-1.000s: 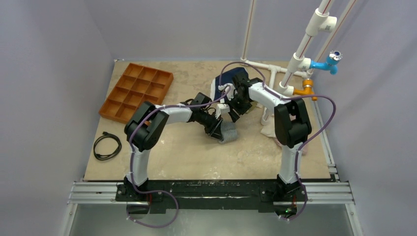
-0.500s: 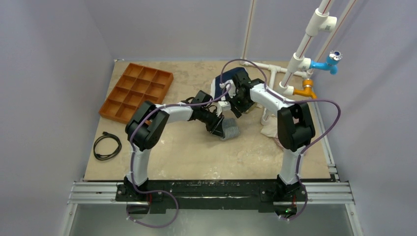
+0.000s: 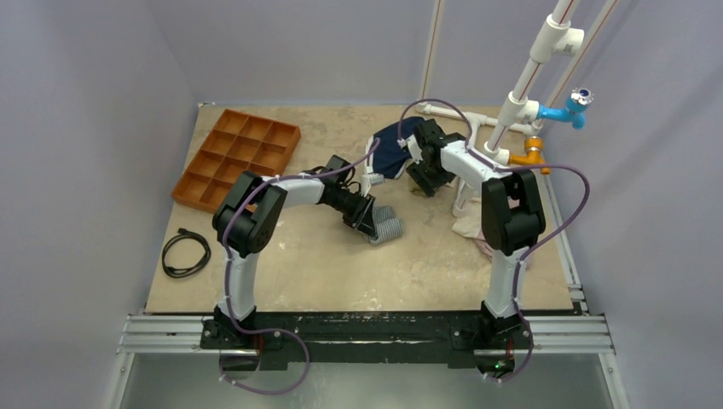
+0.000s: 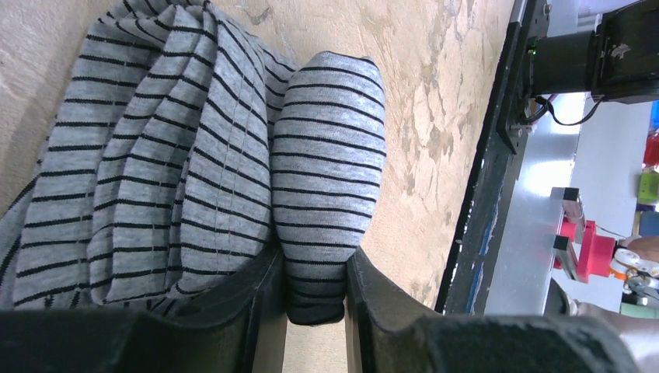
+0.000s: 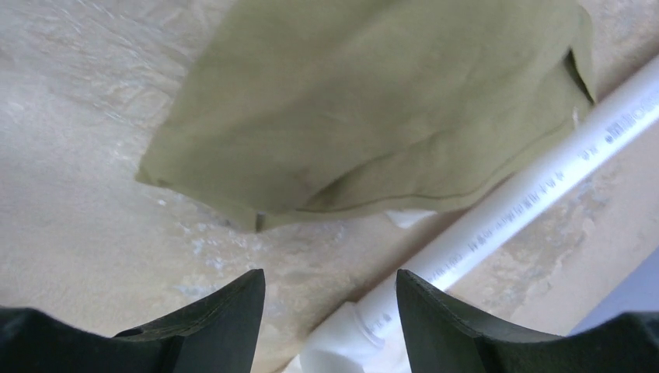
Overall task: Roll the underwear
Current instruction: Roll the underwear to the center of the board.
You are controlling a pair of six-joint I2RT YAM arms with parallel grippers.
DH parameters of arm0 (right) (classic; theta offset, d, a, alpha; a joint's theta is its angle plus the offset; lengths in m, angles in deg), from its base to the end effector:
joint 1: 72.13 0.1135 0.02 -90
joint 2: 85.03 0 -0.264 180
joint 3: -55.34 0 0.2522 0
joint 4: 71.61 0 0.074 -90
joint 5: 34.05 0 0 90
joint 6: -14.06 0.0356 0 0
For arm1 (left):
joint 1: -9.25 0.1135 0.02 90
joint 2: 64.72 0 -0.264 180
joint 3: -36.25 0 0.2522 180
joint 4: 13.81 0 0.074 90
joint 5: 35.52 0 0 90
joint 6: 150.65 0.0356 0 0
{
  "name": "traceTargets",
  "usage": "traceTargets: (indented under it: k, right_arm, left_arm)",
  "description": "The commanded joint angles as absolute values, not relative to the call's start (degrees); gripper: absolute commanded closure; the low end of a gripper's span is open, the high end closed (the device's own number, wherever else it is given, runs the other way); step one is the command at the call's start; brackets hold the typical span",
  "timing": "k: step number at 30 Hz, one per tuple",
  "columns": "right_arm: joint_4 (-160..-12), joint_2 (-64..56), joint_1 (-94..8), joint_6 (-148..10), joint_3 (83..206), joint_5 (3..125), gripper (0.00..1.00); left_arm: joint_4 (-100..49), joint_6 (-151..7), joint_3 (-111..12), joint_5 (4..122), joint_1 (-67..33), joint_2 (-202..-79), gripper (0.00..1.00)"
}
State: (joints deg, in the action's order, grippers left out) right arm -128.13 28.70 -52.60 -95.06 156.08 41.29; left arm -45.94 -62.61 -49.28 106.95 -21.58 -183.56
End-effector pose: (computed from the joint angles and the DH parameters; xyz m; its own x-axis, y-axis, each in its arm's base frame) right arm 0.3894 0.1286 0.1969 -0.7556 -0.6042 -0.2531 -0.5159 0.7869 -0.3386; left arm 0.3272 -0.2282 0.1192 -0.8009 0.4537 -0.3907 0.5682 0.3699 -0.7351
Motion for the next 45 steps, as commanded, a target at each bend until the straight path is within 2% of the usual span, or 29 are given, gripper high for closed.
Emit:
traceTargets:
  k: [1, 7, 18, 31, 37, 45]
  right_arm:
    - [-126.49, 28.52, -51.43, -93.66, 159.11, 43.35, 0.39]
    - [-124.3, 22.24, -51.44, -92.45, 156.3, 50.51, 0.38]
    - [-119.29, 8.58, -51.48, -92.13, 143.44, 57.65, 0.37]
    - [-112.67, -4.32, -51.11, -107.86, 127.74, 76.48, 0.32]
    - [-109.99, -3.85, -47.58, -110.7, 125.83, 77.3, 0.27]
    - [-104.89, -2.78, -34.72, -114.85, 122.22, 67.75, 0.25]
  left_arm:
    - [-53.32, -61.56, -46.69, 96.92, -21.56, -187.15, 1.0]
    - [-54.55, -61.97, -48.09, 97.18, -21.29, -188.5, 1.0]
    - [-55.17, -62.56, -48.91, 98.09, -20.3, -189.67, 1.0]
    - [-65.63, -61.18, -57.6, 106.5, -19.53, -198.04, 1.0]
    - [-69.33, -61.25, -61.54, 108.76, -18.56, -199.84, 1.0]
    - [-75.34, -61.33, -65.14, 110.27, -17.93, -201.97, 1.0]
